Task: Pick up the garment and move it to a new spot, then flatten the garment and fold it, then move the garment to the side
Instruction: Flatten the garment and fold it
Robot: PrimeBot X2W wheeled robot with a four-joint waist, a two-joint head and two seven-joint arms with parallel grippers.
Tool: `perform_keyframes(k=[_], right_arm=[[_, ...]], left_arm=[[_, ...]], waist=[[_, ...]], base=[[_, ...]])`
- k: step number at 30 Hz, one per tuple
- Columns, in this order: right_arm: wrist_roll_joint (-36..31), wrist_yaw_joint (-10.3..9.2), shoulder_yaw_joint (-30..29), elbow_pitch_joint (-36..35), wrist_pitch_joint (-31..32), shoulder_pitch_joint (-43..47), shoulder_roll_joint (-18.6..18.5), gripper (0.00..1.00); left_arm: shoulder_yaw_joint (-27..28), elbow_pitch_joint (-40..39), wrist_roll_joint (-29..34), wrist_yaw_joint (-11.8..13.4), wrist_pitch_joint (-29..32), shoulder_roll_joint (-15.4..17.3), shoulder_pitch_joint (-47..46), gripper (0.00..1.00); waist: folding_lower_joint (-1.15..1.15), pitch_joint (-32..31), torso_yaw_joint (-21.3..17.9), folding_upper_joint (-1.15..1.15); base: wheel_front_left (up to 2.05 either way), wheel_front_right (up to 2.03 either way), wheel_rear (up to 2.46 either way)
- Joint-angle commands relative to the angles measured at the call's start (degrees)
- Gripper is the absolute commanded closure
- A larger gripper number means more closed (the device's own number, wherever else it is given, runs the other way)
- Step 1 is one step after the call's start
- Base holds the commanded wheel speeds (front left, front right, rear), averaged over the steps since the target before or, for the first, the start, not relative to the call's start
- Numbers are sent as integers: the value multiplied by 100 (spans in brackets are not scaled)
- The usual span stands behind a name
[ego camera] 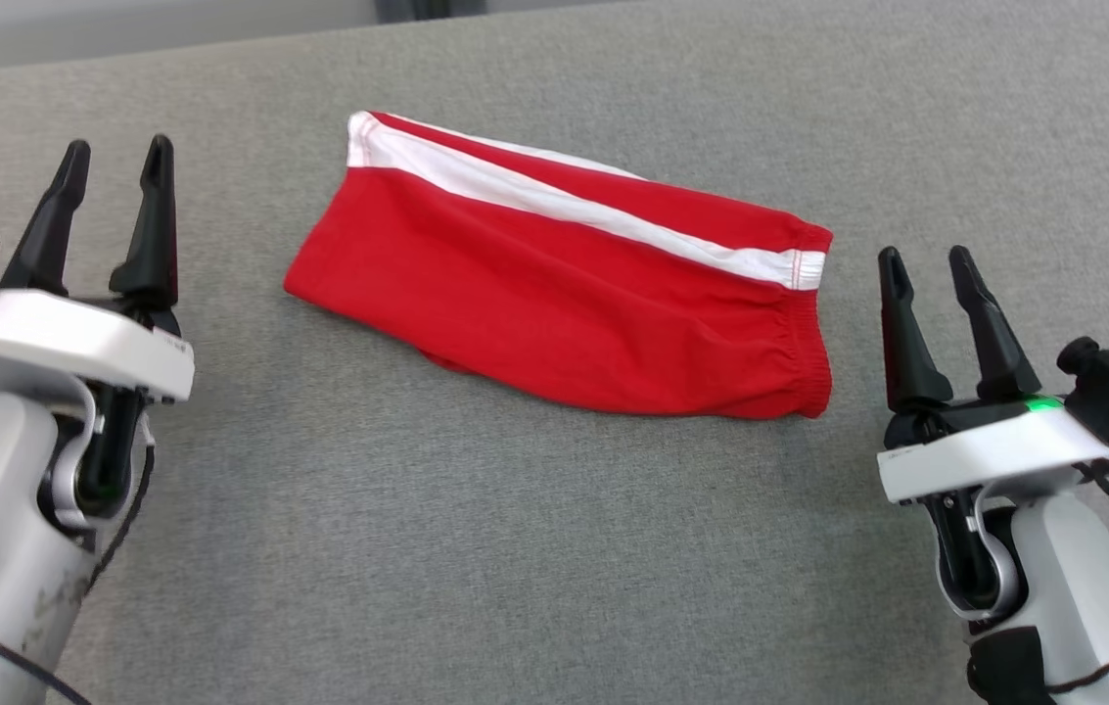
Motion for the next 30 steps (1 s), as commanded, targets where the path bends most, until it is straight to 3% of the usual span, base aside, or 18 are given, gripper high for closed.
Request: perform_keyframes(k=[1,5,11,18,30], right_arm=[[-187,-2,-83,-79,-9,102,-4,0],[-704,-2,-361,-404,82,422,55,0],[-1317,-2,-667,-701,264,863,93,0],[-1742,-2,-764,-919,461,1364,98,0],[-1585,-2,-762,-1038,593,1661,101,0]], left_arm=[[83,-133,81,87,-28,24,176,0],[575,-934,454,382,-48,-94,918,0],[955,-1597,1143,604,-50,-319,1973,0],[806,-1828,1727,801,-51,-352,2639,0],[652,-1890,1803,926,77,-332,2819,0]], waist=[[0,-141,124,0],[0,-314,245,0],[0,-563,355,0],[0,-772,389,0],[0,-916,325,0]], base=[[0,0,0],[0,0,0],[0,0,0],[0,0,0],[0,0,0]])
